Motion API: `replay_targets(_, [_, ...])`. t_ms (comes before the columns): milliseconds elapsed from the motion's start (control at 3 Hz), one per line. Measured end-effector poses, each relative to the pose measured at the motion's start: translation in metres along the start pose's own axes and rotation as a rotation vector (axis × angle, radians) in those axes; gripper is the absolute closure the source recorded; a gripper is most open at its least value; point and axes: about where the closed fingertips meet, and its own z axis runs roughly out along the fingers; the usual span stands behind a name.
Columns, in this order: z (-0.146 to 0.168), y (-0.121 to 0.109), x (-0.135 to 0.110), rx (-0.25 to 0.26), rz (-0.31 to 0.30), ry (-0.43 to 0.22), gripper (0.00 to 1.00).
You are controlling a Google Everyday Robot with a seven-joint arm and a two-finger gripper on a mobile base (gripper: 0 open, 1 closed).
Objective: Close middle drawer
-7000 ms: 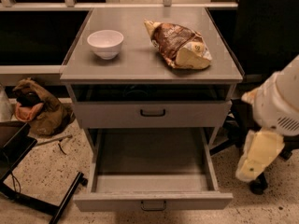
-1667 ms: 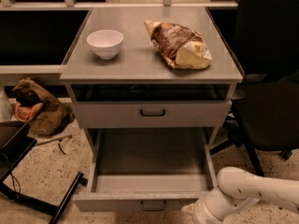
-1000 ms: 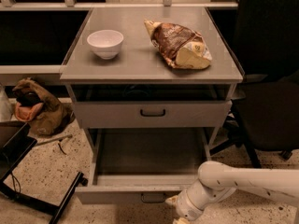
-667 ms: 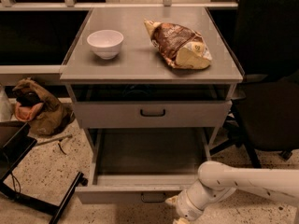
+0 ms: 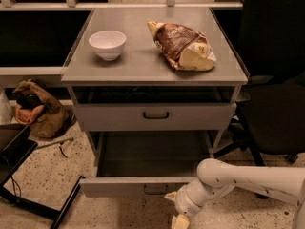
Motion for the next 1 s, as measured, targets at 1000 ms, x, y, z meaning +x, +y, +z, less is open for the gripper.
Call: replay_targets(1000, [-0.022,-0.059,-0.012,0.111,-0.069,0.001,0.0])
